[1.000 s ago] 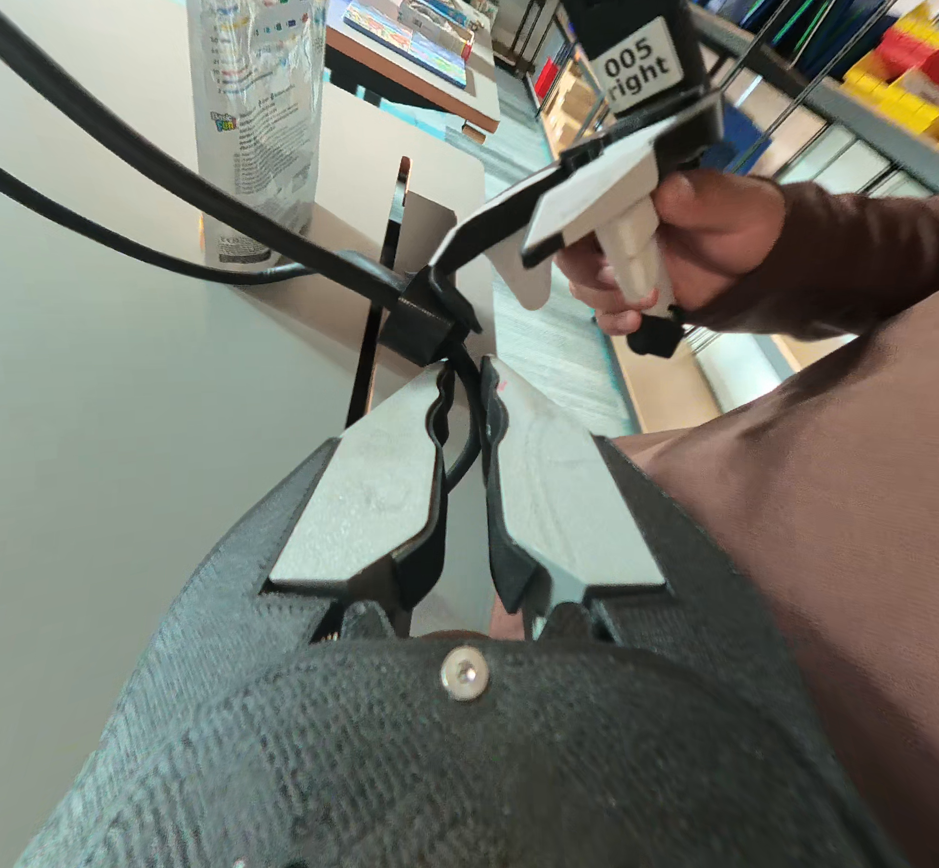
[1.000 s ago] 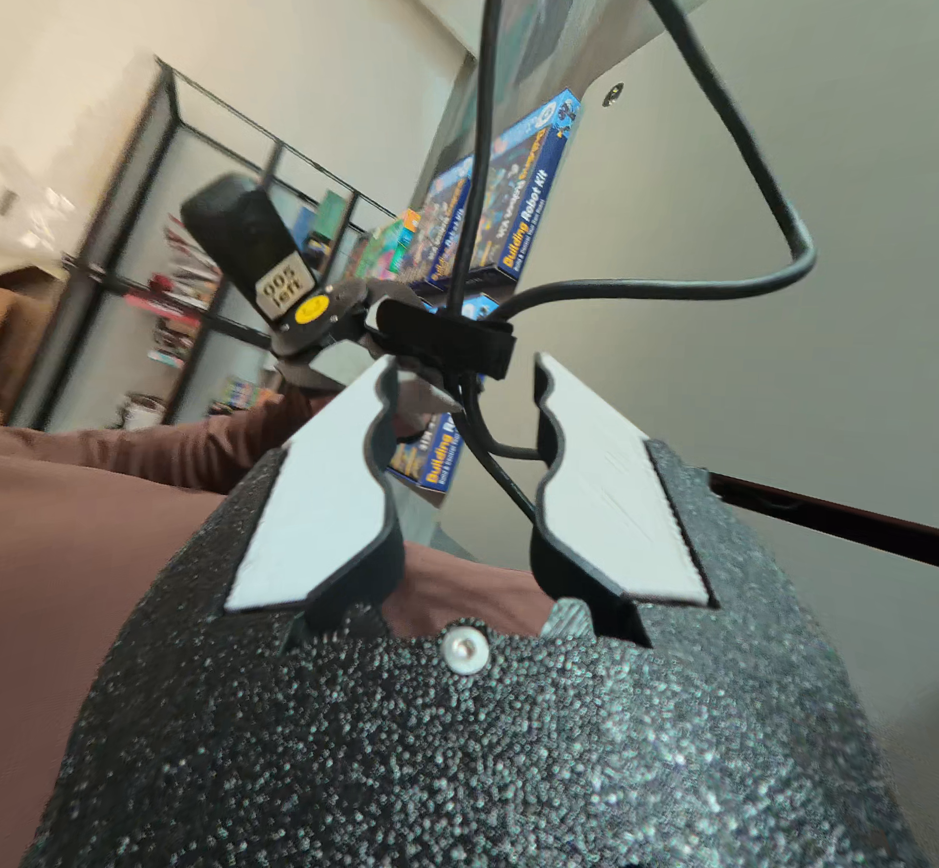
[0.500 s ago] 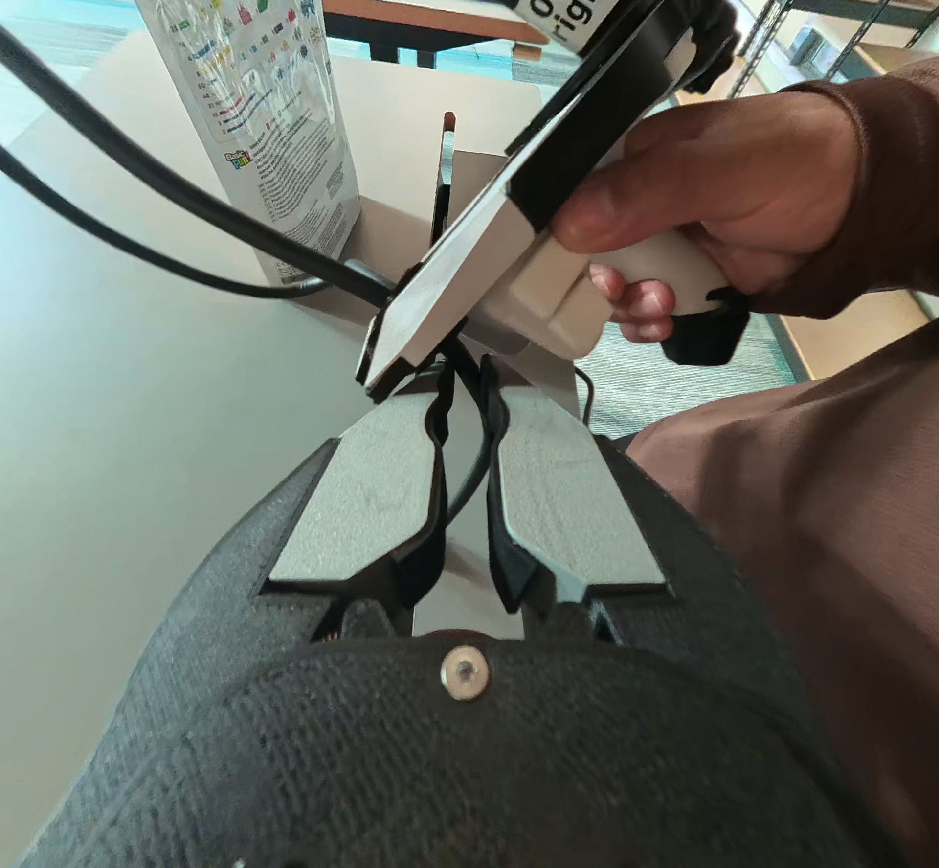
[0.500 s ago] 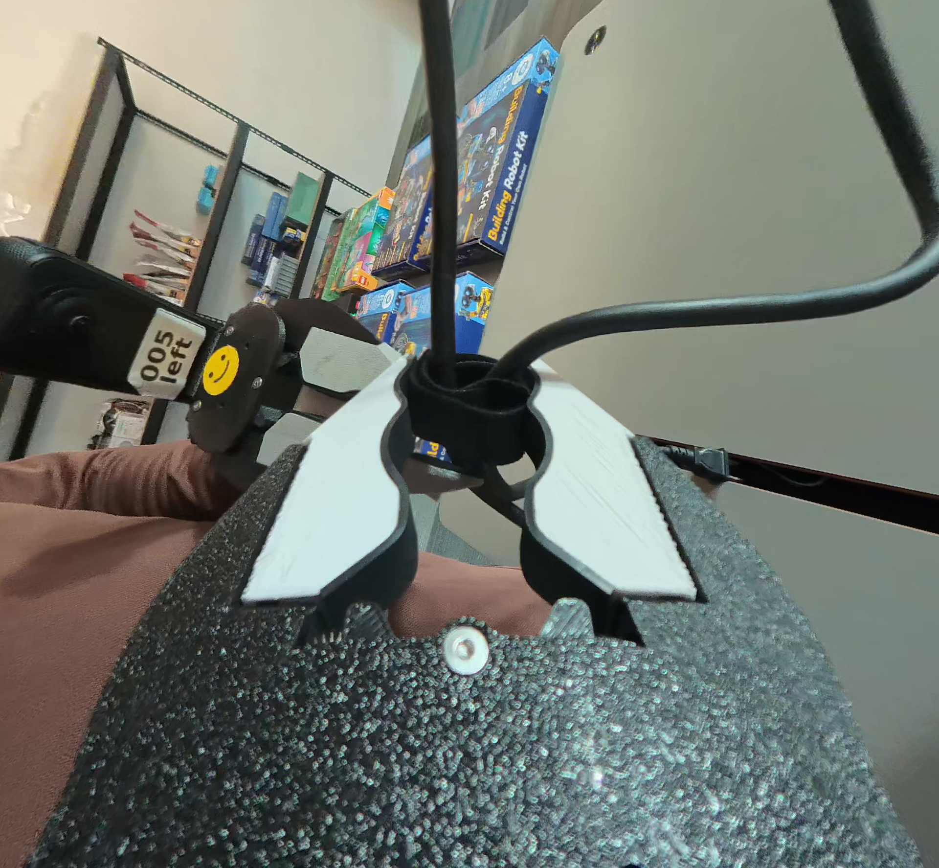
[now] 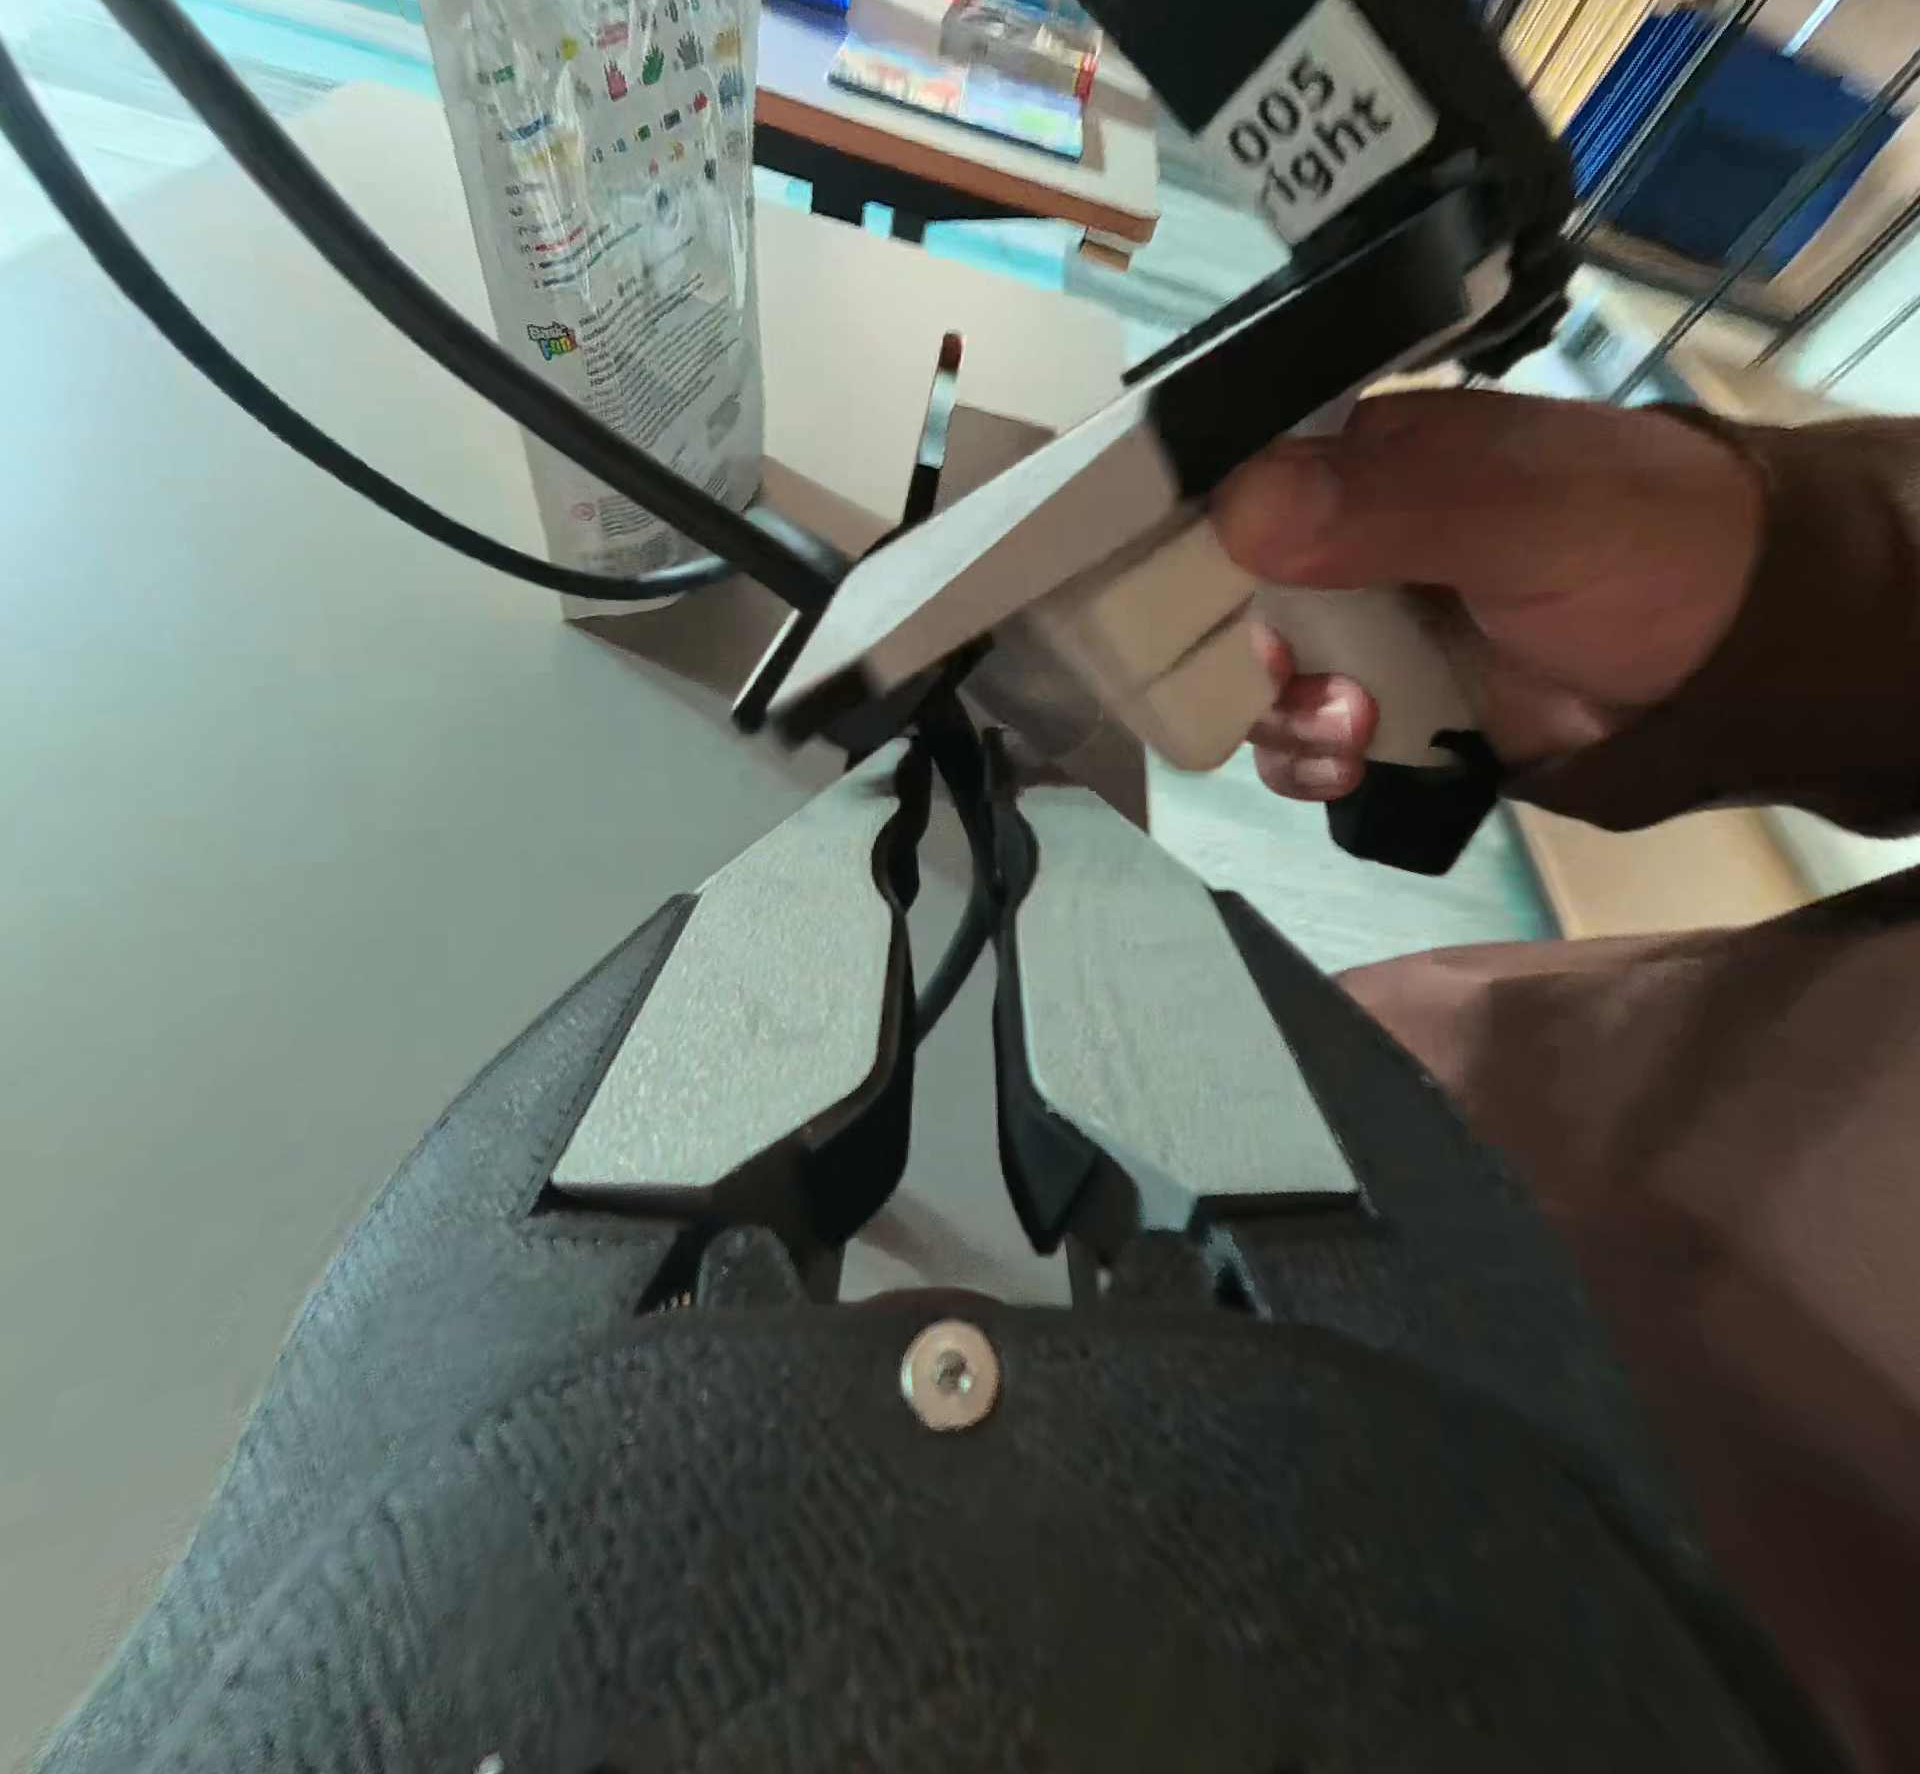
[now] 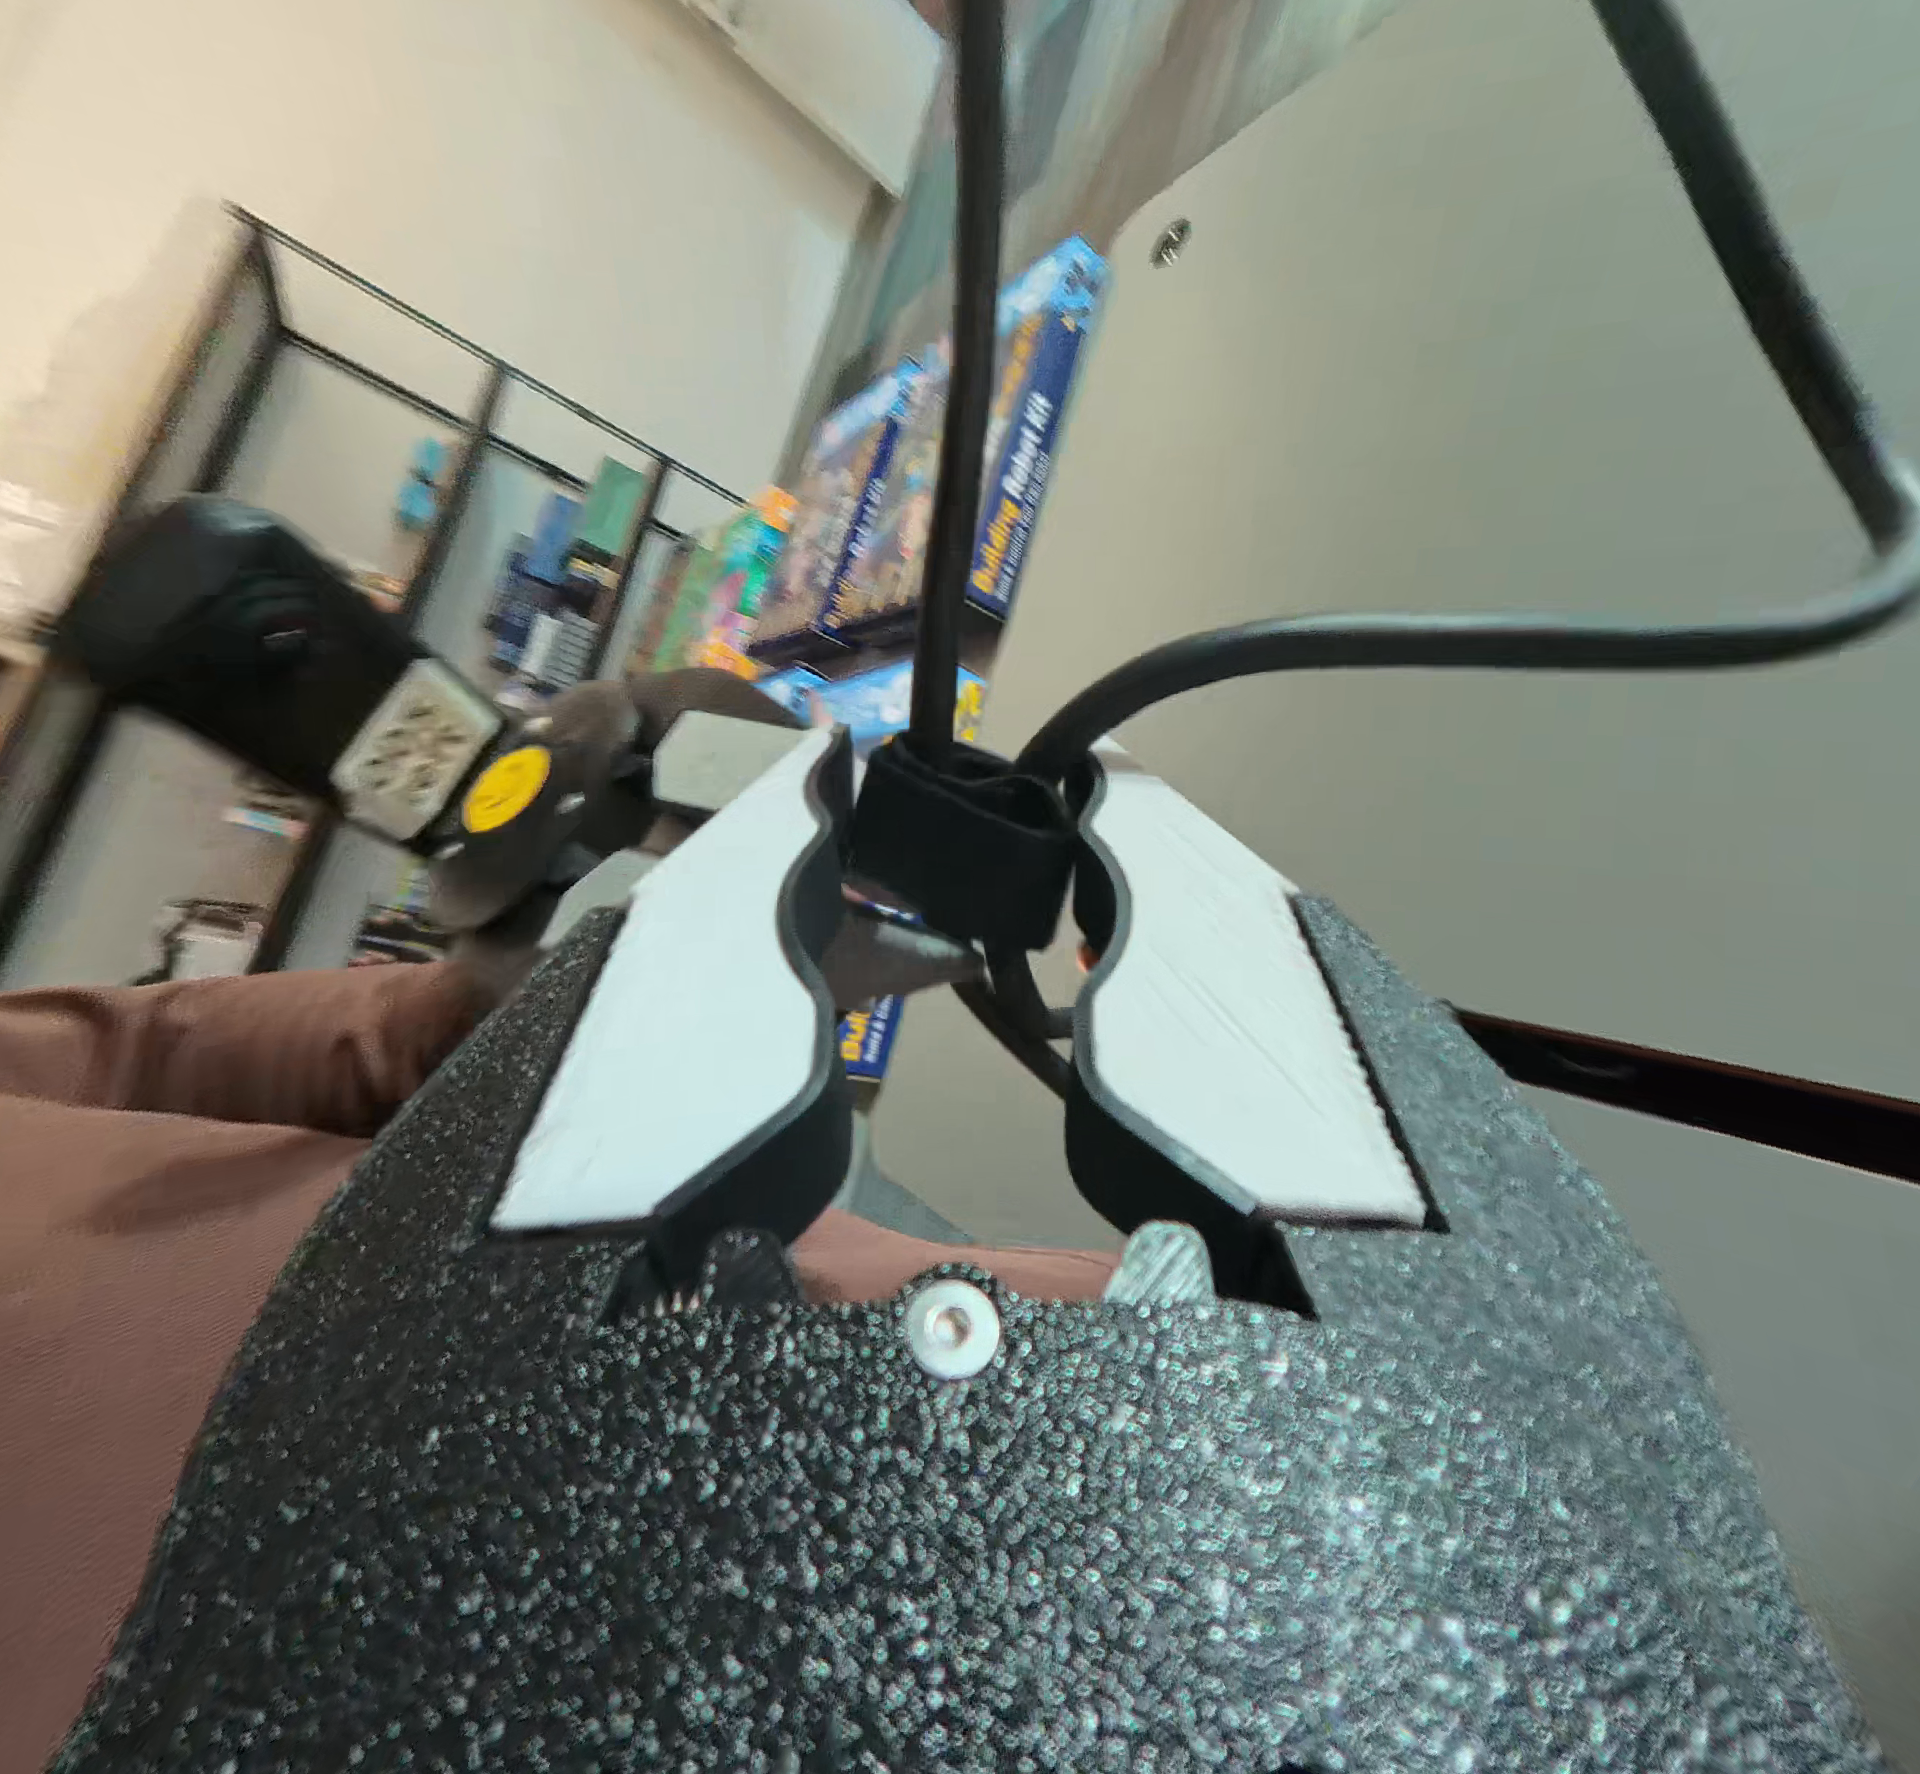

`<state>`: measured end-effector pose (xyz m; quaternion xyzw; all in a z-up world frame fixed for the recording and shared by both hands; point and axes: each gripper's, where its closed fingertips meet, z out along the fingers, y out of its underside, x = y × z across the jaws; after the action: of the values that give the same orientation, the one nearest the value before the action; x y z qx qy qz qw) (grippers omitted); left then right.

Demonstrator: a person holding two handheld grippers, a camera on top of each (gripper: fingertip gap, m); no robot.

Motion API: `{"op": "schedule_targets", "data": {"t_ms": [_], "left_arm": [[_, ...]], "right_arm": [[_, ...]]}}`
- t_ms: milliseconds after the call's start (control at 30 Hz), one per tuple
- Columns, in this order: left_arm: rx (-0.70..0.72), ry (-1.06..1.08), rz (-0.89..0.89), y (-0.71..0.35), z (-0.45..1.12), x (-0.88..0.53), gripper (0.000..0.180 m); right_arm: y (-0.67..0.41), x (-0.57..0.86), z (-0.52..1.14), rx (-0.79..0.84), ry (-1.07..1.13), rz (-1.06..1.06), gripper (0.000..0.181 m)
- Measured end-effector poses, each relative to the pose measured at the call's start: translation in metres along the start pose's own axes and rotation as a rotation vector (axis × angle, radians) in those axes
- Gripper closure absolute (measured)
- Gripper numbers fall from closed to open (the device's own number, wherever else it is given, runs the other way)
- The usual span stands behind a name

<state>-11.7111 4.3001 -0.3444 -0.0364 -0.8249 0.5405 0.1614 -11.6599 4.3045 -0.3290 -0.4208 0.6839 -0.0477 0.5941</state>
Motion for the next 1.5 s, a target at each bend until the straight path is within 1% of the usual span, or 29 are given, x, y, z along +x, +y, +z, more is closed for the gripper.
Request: {"op": "schedule_targets", "data": {"t_ms": [67, 100, 133, 200, 267, 300, 333, 367, 467, 500, 533, 567, 633, 667, 700, 733, 767, 800, 833, 900, 967, 1000, 1067, 1167, 1233, 1367, 1500], "left_arm": [[0.065, 0.098, -0.103, -0.008, -0.006, -0.003, 0.172], [0.081, 0.159, -0.178, -0.01, -0.009, -0.006, 0.172], [0.088, 0.211, -0.256, -0.01, -0.01, -0.01, 0.173], [0.143, 0.263, -0.351, -0.012, -0.013, -0.022, 0.173], [0.215, 0.276, -0.434, -0.019, -0.016, -0.033, 0.173], [0.239, 0.281, -0.46, -0.022, -0.016, -0.035, 0.173], [0.257, 0.296, -0.463, -0.026, -0.016, -0.033, 0.173], [0.262, 0.311, -0.449, -0.028, -0.015, -0.028, 0.173], [0.255, 0.372, -0.419, -0.033, -0.013, -0.011, 0.173], [0.252, 0.388, -0.417, -0.034, -0.012, -0.007, 0.173], [0.244, 0.39, -0.409, -0.034, -0.011, -0.005, 0.173], [0.226, 0.369, -0.4, -0.032, -0.01, -0.006, 0.172], [0.167, 0.281, -0.368, -0.025, -0.008, -0.018, 0.169], [0.147, 0.227, -0.317, -0.026, -0.012, -0.026, 0.161], [0.112, 0.146, -0.237, -0.024, -0.018, -0.038, 0.148], [0.071, 0.045, -0.141, -0.022, -0.027, -0.053, 0.129], [0.029, -0.021, -0.045, -0.021, -0.037, -0.062, 0.116], [-0.04, -0.06, 0.048, -0.017, -0.046, -0.067, 0.11], [-0.128, -0.093, 0.131, -0.012, -0.053, -0.07, 0.099], [-0.286, -0.182, 0.226, -0.003, -0.058, -0.077, 0.081], [-0.427, -0.25, 0.259, 0.009, -0.05, -0.077, 0.077], [-0.446, -0.304, 0.266, 0.011, -0.043, -0.079, 0.074], [-0.416, -0.375, 0.234, 0.01, -0.027, -0.078, 0.074], [-0.367, -0.368, 0.142, 0.01, -0.003, -0.06, 0.073], [-0.346, -0.379, 0.155, 0.004, 0.006, -0.053, 0.085], [-0.361, -0.32, 0.178, -0.001, 0.017, -0.042, 0.073], [-0.389, -0.221, 0.245, -0.003, 0.025, -0.029, 0.072]], "right_arm": [[-0.009, -0.007, -0.012, 0.022, -0.085, -0.017, 0.137], [-0.01, -0.008, -0.02, 0.022, -0.112, -0.039, 0.137], [-0.006, -0.008, -0.026, 0.0, -0.135, -0.055, 0.137], [0.009, -0.009, -0.036, -0.061, -0.19, -0.053, 0.135], [0.03, -0.012, -0.034, -0.133, -0.203, -0.08, 0.123], [0.045, -0.007, -0.029, -0.191, -0.165, -0.109, 0.123], [0.055, 0.0, -0.022, -0.226, -0.105, -0.151, 0.118], [0.058, 0.005, -0.015, -0.227, -0.062, -0.184, 0.112], [0.046, 0.001, 0.003, -0.151, -0.063, -0.25, 0.127], [0.043, -0.002, 0.009, -0.139, -0.079, -0.275, 0.141], [0.042, -0.006, 0.014, -0.144, -0.106, -0.293, 0.16], [0.043, -0.009, 0.017, -0.156, -0.124, -0.312, 0.17], [0.041, 0.0, 0.021, -0.187, -0.04, -0.38, 0.175], [0.039, 0.004, 0.02, -0.203, -0.013, -0.394, 0.176], [0.037, 0.005, 0.018, -0.222, -0.017, -0.392, 0.176], [0.036, 0.007, 0.015, -0.243, -0.024, -0.39, 0.176], [0.036, 0.009, 0.011, -0.275, -0.037, -0.392, 0.176], [0.037, 0.012, 0.007, -0.311, -0.05, -0.403, 0.176], [0.039, 0.014, 0.004, -0.349, -0.067, -0.421, 0.177], [0.045, 0.021, -0.003, -0.435, -0.079, -0.459, 0.177], [0.047, 0.029, -0.006, -0.491, -0.072, -0.511, 0.177], [0.047, 0.032, -0.006, -0.51, -0.07, -0.531, 0.177], [0.046, 0.035, -0.007, -0.535, -0.069, -0.569, 0.177], [0.048, 0.04, -0.008, -0.559, -0.054, -0.618, 0.176], [0.05, 0.044, -0.011, -0.563, -0.043, -0.65, 0.176], [0.058, 0.047, -0.018, -0.579, -0.041, -0.702, 0.176], [0.062, 0.05, -0.027, -0.617, -0.037, -0.754, 0.176]]}}
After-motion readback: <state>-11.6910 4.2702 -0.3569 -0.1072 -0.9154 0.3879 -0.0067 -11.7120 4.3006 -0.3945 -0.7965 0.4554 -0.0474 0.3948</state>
